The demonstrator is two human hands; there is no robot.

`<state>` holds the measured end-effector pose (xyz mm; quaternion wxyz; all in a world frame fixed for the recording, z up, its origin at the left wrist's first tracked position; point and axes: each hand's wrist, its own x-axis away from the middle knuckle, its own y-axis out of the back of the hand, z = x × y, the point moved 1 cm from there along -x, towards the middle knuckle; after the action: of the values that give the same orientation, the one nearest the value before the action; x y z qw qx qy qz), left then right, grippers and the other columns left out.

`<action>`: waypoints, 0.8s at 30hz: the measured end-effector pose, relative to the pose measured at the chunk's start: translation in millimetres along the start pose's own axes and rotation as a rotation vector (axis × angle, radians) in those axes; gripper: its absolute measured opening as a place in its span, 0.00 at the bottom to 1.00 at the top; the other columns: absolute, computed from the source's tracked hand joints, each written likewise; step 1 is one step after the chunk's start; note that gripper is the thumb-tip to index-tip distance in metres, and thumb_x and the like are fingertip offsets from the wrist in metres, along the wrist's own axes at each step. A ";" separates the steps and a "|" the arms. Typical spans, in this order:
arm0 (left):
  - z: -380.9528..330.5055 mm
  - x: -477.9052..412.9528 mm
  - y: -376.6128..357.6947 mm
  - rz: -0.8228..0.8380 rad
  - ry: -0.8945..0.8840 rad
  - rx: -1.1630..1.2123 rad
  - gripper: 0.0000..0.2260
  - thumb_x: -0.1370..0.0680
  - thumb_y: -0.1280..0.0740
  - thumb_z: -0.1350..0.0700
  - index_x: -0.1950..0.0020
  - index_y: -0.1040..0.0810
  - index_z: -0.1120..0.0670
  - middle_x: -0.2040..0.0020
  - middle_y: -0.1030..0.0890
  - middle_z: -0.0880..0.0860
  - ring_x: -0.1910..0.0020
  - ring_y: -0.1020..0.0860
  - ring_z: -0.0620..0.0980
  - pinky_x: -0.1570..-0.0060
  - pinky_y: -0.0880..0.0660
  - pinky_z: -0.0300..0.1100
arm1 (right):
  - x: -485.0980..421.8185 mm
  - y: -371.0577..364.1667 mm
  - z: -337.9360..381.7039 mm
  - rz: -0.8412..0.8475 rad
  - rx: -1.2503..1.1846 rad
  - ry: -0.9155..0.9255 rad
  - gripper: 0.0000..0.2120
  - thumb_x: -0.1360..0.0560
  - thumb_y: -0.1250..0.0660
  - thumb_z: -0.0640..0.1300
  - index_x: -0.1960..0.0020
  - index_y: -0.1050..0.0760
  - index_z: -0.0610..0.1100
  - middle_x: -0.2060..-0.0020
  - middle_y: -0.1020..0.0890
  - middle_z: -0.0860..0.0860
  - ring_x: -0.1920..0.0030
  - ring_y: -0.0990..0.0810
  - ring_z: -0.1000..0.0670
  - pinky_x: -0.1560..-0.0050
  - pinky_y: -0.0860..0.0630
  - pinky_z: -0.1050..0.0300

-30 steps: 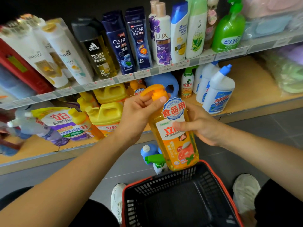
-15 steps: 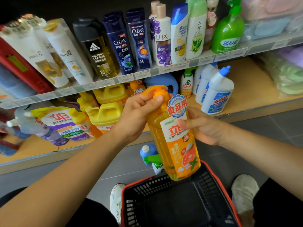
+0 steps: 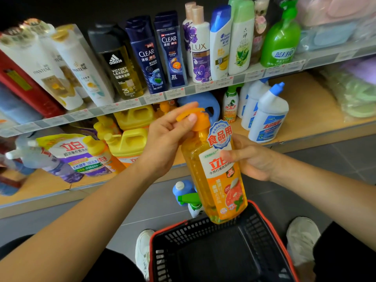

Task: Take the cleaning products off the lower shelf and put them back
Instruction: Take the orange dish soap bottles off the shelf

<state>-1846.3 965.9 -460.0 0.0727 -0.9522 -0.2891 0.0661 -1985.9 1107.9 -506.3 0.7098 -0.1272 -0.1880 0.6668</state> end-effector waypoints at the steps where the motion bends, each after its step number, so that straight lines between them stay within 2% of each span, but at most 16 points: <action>1: -2.2 0.9 2.4 -0.062 -0.088 -0.098 0.15 0.23 0.29 0.57 0.36 0.20 0.55 0.50 0.13 0.54 0.49 0.15 0.51 0.46 0.18 0.50 | -0.9 0.6 0.4 -0.025 0.004 0.011 0.27 0.38 0.17 0.50 0.41 0.18 0.48 0.42 0.17 0.43 0.40 0.18 0.42 0.41 0.22 0.47; 4: -9.0 1.2 12.8 -0.113 -0.349 -0.464 0.14 0.22 0.28 0.62 0.36 0.20 0.56 0.54 0.13 0.44 0.53 0.15 0.42 0.50 0.18 0.40 | -1.4 4.3 3.1 -0.081 0.010 0.024 0.28 0.40 0.16 0.49 0.42 0.18 0.48 0.42 0.16 0.43 0.41 0.18 0.42 0.42 0.21 0.48; 5: -11.8 0.9 15.8 -0.095 -0.394 -0.559 0.15 0.22 0.28 0.62 0.36 0.20 0.56 0.53 0.14 0.40 0.52 0.15 0.39 0.50 0.19 0.37 | -1.2 5.6 3.7 -0.084 0.010 0.023 0.28 0.40 0.16 0.49 0.42 0.18 0.48 0.42 0.16 0.43 0.41 0.18 0.42 0.42 0.21 0.48; 7: -17.9 -2.1 22.5 -0.030 -0.418 -0.661 0.15 0.21 0.30 0.62 0.34 0.21 0.57 0.47 0.16 0.40 0.47 0.17 0.38 0.46 0.20 0.35 | -0.9 7.9 3.8 -0.078 0.008 0.025 0.27 0.40 0.16 0.49 0.42 0.18 0.50 0.42 0.16 0.44 0.40 0.18 0.42 0.42 0.21 0.48; 10: -24.5 -7.3 32.2 0.097 -0.381 -0.657 0.15 0.19 0.34 0.65 0.31 0.25 0.60 0.44 0.16 0.43 0.43 0.17 0.40 0.42 0.22 0.35 | -1.1 9.6 4.0 -0.077 0.017 0.027 0.26 0.39 0.17 0.50 0.43 0.18 0.51 0.42 0.16 0.44 0.40 0.18 0.42 0.42 0.21 0.47; 14: -26.9 -9.4 36.6 0.203 -0.267 -0.555 0.18 0.18 0.37 0.67 0.29 0.28 0.57 0.46 0.14 0.42 0.43 0.16 0.46 0.42 0.22 0.37 | -0.9 12.2 3.7 -0.096 0.032 0.018 0.29 0.41 0.15 0.50 0.42 0.19 0.50 0.42 0.17 0.43 0.39 0.19 0.40 0.41 0.21 0.46; 18: -23.9 -9.1 37.9 0.135 -0.258 -0.552 0.17 0.20 0.34 0.65 0.31 0.24 0.61 0.45 0.15 0.47 0.44 0.16 0.48 0.42 0.20 0.41 | -0.2 11.7 3.5 -0.121 0.064 0.009 0.34 0.43 0.15 0.51 0.40 0.21 0.47 0.41 0.17 0.41 0.39 0.19 0.39 0.40 0.21 0.46; 21: -22.1 -7.0 35.4 0.076 -0.279 -0.556 0.16 0.23 0.29 0.61 0.35 0.20 0.59 0.47 0.14 0.47 0.47 0.15 0.48 0.45 0.19 0.42 | 0.2 11.9 3.3 -0.140 0.094 0.022 0.27 0.36 0.18 0.45 0.39 0.21 0.49 0.41 0.17 0.43 0.39 0.19 0.41 0.42 0.20 0.49; 24: -20.7 -9.2 31.7 0.054 -0.242 -0.515 0.13 0.22 0.30 0.61 0.37 0.19 0.60 0.50 0.13 0.47 0.49 0.14 0.47 0.48 0.19 0.39 | 0.4 12.2 1.9 -0.176 0.122 0.051 0.21 0.30 0.27 0.37 0.39 0.22 0.49 0.42 0.16 0.44 0.40 0.18 0.43 0.45 0.20 0.52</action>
<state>-1833.3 932.6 -444.5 -0.2082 -0.9320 -0.2774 0.1057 -1997.7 1109.1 -509.8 0.7767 -0.0837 -0.1393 0.6085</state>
